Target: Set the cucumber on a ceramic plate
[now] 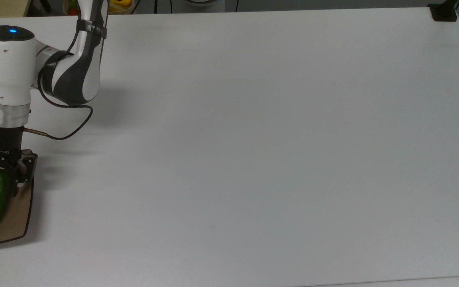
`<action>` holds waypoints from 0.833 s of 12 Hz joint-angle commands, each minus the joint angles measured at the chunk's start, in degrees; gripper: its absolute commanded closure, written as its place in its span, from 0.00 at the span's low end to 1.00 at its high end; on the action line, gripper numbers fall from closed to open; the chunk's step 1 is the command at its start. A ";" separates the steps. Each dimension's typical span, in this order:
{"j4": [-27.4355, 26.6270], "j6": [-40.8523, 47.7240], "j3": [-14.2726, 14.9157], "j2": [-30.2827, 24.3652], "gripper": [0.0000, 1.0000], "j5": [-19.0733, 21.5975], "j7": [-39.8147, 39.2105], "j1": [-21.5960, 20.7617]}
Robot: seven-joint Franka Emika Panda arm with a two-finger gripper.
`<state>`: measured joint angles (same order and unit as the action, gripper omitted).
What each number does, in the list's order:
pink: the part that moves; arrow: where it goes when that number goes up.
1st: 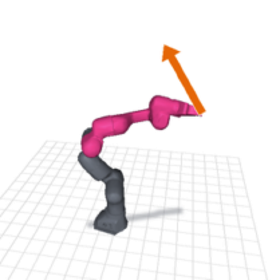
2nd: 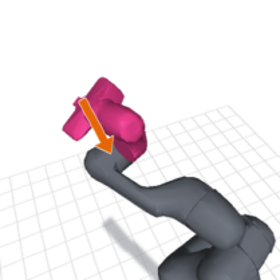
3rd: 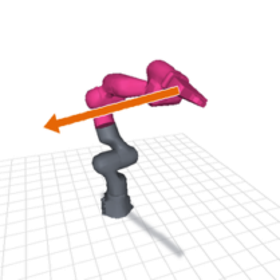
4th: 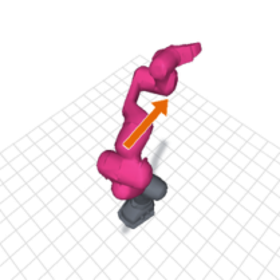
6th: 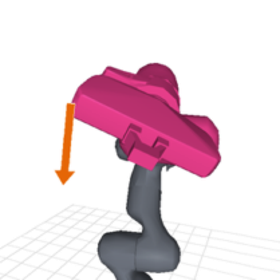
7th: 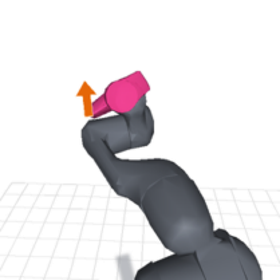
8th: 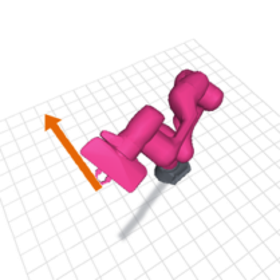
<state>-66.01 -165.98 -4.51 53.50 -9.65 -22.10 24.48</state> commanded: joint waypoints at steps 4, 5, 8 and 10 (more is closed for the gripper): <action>-2.69 1.00 0.29 -4.78 0.00 0.68 -1.19 0.04; -5.33 3.62 0.47 -8.46 0.00 0.86 -1.10 0.04; -8.78 18.10 0.47 -19.36 0.00 1.03 -0.76 -0.31; -13.24 29.88 0.38 -28.14 0.00 1.12 3.44 -2.06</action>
<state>-68.63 -146.47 -4.54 38.13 -9.60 -22.07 24.33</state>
